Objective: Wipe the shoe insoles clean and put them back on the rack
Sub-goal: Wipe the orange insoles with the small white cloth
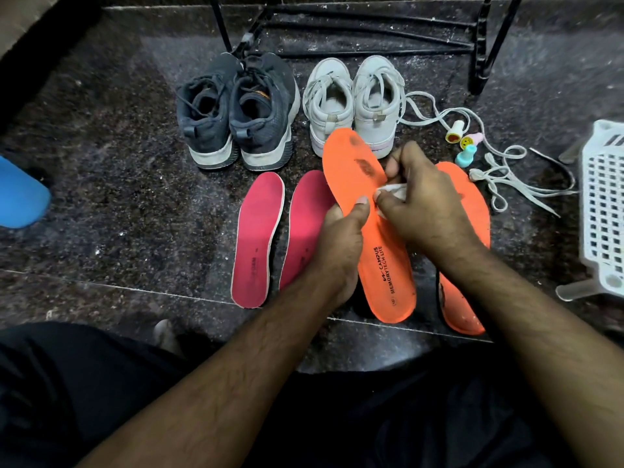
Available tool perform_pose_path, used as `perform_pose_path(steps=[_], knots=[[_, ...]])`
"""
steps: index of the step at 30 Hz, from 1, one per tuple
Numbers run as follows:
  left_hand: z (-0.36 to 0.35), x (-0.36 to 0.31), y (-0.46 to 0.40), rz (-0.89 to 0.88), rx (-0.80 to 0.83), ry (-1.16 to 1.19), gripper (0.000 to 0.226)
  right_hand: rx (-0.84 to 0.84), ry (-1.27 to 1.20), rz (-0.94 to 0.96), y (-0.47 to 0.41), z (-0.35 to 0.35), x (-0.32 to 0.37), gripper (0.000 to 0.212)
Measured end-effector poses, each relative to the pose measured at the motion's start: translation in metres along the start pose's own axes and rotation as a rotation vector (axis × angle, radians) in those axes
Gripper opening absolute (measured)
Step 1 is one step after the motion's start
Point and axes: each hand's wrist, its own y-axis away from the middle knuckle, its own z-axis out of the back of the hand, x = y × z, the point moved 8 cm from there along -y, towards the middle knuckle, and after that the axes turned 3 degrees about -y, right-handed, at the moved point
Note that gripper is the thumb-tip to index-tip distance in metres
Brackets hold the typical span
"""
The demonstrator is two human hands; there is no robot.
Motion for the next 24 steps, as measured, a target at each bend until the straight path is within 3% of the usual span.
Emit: perform_pose_path(steps=[6, 9, 20, 24], knots=[[0.010, -0.009, -0.005, -0.013, -0.052, 0.031, 0.018, 0.141, 0.044, 0.064, 0.022, -0.015, 0.018, 0.031], [0.009, -0.012, -0.006, -0.008, -0.035, 0.082, 0.024, 0.164, 0.048, 0.073, 0.029, -0.013, 0.019, 0.033], [-0.006, -0.002, 0.001, -0.039, 0.060, -0.034, 0.028, -0.085, -0.028, -0.048, -0.004, 0.012, -0.011, 0.026], [-0.001, -0.006, -0.001, -0.044, 0.023, 0.002, 0.025, -0.004, -0.045, -0.011, 0.000, 0.005, -0.004, 0.026]])
